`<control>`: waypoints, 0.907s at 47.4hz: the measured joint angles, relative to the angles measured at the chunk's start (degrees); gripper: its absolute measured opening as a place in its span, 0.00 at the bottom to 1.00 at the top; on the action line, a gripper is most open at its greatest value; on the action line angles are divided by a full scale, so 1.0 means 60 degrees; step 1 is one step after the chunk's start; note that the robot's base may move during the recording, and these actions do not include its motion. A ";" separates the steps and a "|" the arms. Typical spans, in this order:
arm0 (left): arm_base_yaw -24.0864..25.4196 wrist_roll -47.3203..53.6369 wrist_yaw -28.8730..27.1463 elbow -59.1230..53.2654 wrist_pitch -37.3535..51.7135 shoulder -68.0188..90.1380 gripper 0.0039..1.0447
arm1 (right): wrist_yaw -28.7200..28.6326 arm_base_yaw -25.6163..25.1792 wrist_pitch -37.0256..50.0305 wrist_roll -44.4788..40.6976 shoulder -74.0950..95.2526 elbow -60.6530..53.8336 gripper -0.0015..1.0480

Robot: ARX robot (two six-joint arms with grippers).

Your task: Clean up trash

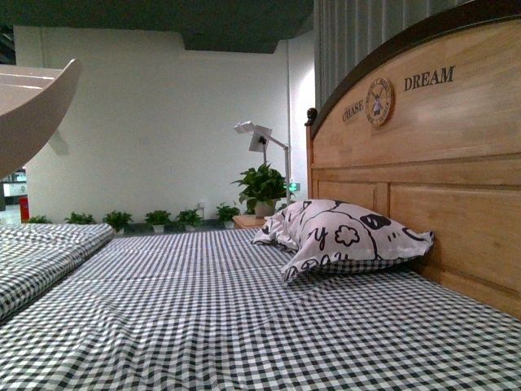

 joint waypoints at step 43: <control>-0.0015 0.0000 -0.0011 0.0000 0.0000 -0.0004 0.26 | 0.0011 0.0000 -0.0004 -0.0033 0.0000 0.0000 0.18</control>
